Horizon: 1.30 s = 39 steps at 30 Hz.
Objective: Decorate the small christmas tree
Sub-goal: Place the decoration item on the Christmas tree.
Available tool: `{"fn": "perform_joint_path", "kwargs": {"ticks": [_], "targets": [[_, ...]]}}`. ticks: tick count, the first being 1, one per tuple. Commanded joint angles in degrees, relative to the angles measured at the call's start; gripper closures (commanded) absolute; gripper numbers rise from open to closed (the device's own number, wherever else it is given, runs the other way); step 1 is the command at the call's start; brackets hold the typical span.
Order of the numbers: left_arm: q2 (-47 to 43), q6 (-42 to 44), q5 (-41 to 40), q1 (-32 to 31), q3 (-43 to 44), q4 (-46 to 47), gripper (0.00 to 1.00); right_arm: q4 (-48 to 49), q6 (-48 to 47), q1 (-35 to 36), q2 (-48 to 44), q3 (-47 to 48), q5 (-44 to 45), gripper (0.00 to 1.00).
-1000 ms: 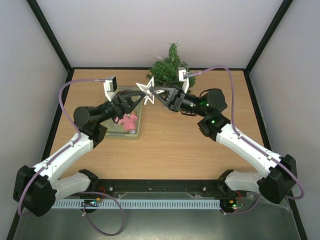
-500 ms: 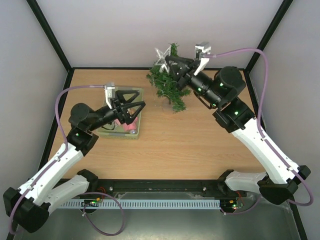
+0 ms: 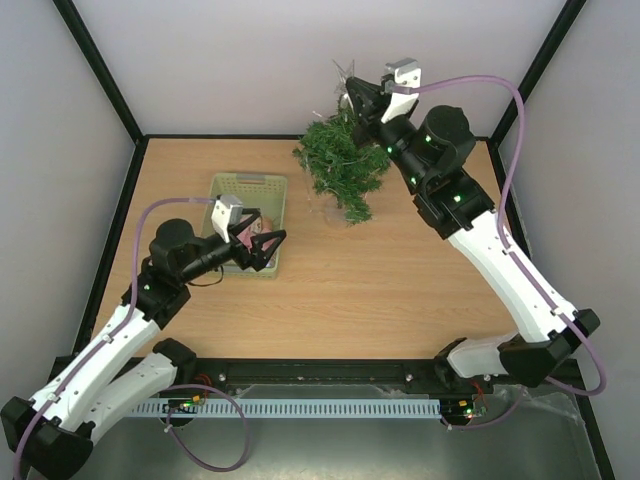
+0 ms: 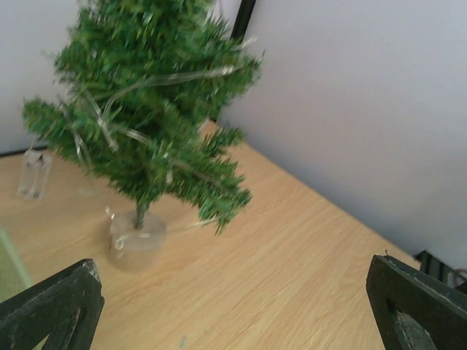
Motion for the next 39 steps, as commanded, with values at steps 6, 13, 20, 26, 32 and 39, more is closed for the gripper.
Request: {"fn": "perform_joint_path", "kwargs": {"ticks": [6,13,20,26,32,39], "targets": [[-1.26,5.07,-2.38,-0.15,-0.42,-4.11,0.0,9.37,-0.58,-6.14,4.44,2.43,-8.05,0.98],[-2.35,5.9,-2.28,-0.16,-0.44,-5.01,0.0,5.0,-2.04,-7.04,8.02,7.31,-5.99,0.98],[-3.01,6.16,-1.97,-0.12,-0.42,-5.21,0.0,4.84,-1.01,-8.06,9.88,7.98,-6.87,0.98],[-3.44,6.34,-1.95,-0.1,-0.5,-5.5,0.0,5.34,-0.72,-8.44,11.12,8.1,-7.03,0.98],[-3.72,6.52,-1.94,-0.09,-0.62,-5.59,0.0,4.76,-1.84,-8.7,11.91,9.09,-5.95,0.98],[-3.79,6.6,-1.81,-0.05,-0.58,-5.51,0.0,3.06,-2.81,-8.8,12.2,9.89,-5.2,0.98]]}}
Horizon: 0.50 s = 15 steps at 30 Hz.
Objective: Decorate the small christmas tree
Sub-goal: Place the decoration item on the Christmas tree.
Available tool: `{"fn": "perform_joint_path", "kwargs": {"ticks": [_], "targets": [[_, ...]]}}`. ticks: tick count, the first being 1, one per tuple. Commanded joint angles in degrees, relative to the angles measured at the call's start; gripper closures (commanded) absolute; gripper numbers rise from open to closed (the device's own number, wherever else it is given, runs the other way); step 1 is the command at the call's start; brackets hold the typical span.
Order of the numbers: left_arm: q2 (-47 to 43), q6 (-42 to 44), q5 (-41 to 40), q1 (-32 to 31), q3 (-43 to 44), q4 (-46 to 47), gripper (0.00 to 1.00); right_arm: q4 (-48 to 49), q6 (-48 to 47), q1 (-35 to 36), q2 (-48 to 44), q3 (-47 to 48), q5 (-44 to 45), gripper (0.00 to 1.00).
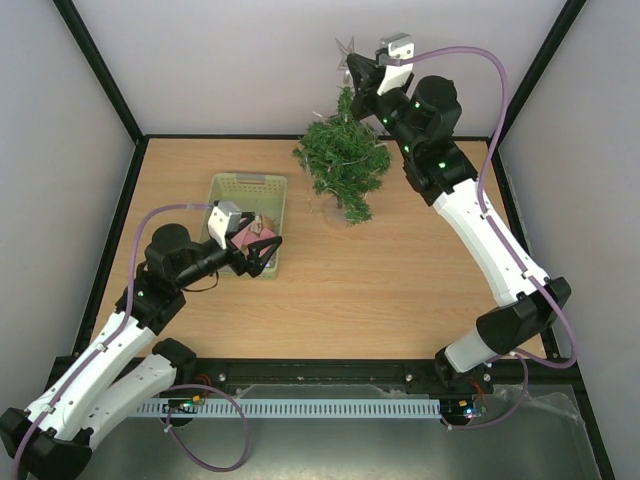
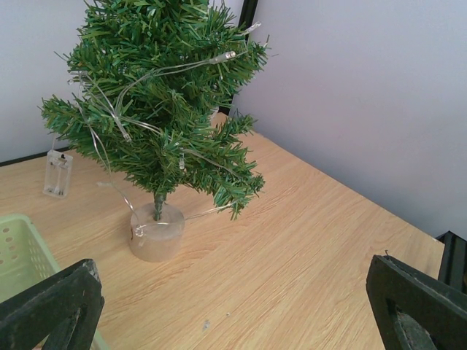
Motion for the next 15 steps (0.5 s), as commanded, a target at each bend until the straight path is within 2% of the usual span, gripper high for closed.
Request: {"fn": "perform_joint_path", "kwargs": {"ticks": [1,15], "targets": [[-0.62,0.75,0.08,-0.09,0.35,0.29,0.0,-0.9,-1.3,-0.39,0.31,1.97,0.87,0.98],[-0.77,0.74,0.09,-0.07,0.32,0.28,0.0,-1.38,-1.22,-0.74,1.58,2.24,0.81,0.98]]}}
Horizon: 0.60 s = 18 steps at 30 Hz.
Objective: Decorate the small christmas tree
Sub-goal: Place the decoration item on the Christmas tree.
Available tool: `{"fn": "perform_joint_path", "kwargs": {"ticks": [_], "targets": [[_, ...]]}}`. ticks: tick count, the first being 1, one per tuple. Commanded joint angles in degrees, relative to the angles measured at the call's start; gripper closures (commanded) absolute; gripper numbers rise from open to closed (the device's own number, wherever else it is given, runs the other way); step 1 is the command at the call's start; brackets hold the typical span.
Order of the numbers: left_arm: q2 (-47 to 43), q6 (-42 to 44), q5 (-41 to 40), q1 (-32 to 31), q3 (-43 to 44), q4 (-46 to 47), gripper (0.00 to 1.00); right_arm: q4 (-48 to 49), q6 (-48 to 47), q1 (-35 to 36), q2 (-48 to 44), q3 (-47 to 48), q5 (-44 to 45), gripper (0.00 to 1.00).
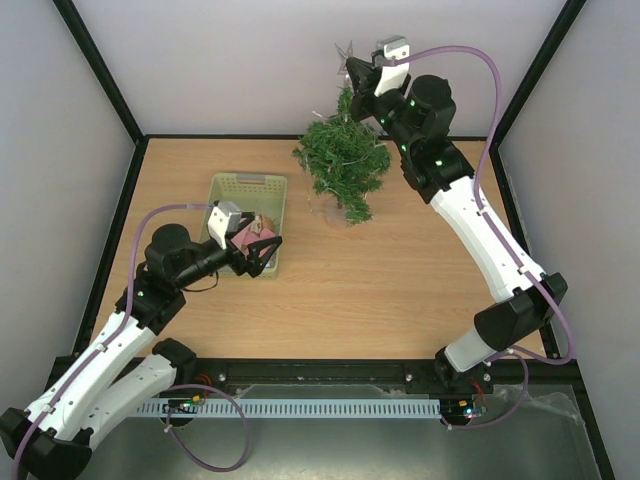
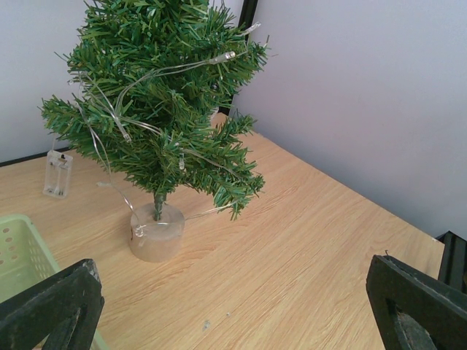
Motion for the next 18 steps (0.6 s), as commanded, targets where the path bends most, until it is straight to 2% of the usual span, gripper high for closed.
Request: {"fn": "perform_joint_path", "kwargs": {"ticks": [1,18], "targets": [[-0.74,0.73,0.07,-0.07,0.33,0.29,0.0,-0.26,-0.45,-0.39,0.71,2.02,0.1,0.98],[-0.93,0.72,0.07,-0.05,0.33,0.21,0.0,-4.22,-1.91,-0.74,1.24,2.86,0.84,0.98]]}}
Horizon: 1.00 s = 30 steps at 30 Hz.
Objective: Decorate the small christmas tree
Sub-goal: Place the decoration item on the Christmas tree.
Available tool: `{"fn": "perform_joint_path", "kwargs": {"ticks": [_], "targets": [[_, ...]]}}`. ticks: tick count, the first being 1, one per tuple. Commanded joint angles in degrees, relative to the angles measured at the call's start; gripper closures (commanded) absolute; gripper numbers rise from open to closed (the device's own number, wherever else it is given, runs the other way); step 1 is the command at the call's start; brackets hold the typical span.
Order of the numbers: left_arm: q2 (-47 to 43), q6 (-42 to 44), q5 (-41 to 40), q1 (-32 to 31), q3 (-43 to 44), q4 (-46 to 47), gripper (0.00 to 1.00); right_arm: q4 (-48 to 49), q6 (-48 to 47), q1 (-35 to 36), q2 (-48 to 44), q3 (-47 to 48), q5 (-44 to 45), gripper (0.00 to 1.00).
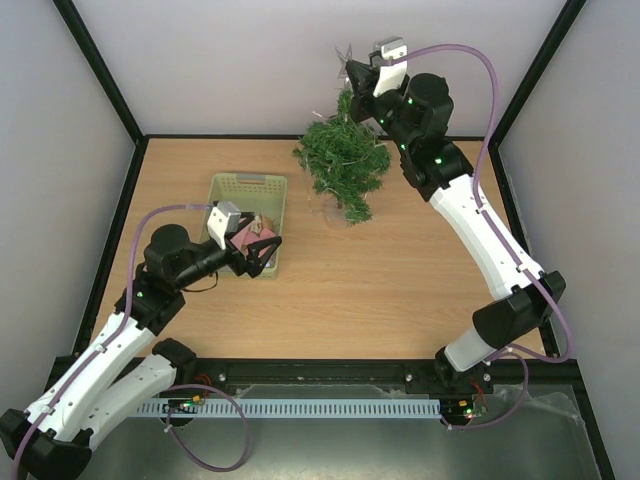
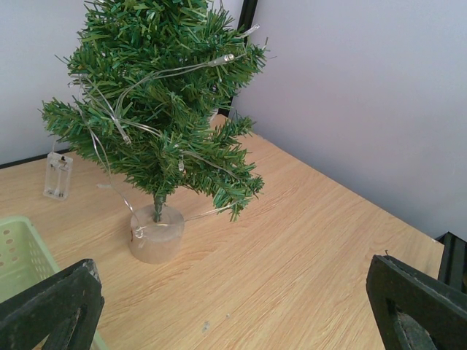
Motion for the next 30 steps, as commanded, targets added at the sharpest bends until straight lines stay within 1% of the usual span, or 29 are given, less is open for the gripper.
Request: {"fn": "perform_joint_path", "kwargs": {"ticks": [1,14,23,30], "targets": [[-0.59,0.72,0.06,-0.07,0.32,0.18,0.0,-2.26,-1.81,-0.41,0.32,2.02,0.96,0.98],[-0.65,0.86,-0.19,-0.07,0.34,0.12,0.0,-4.8,-2.62,-0.41,0.87,1.58,1.57,0.98],[-0.37,0.82,0.0,0.09,0.26,0.29,0.0,-4.34,-1.84,-0.41,-0.14,-1.78,1.59,0.98],[-0.3,0.73,0.32,0.41,0.31,0.38,0.0,-6.95,-2.76,-0.41,0.18,-0.59,1.8,0.98]]}}
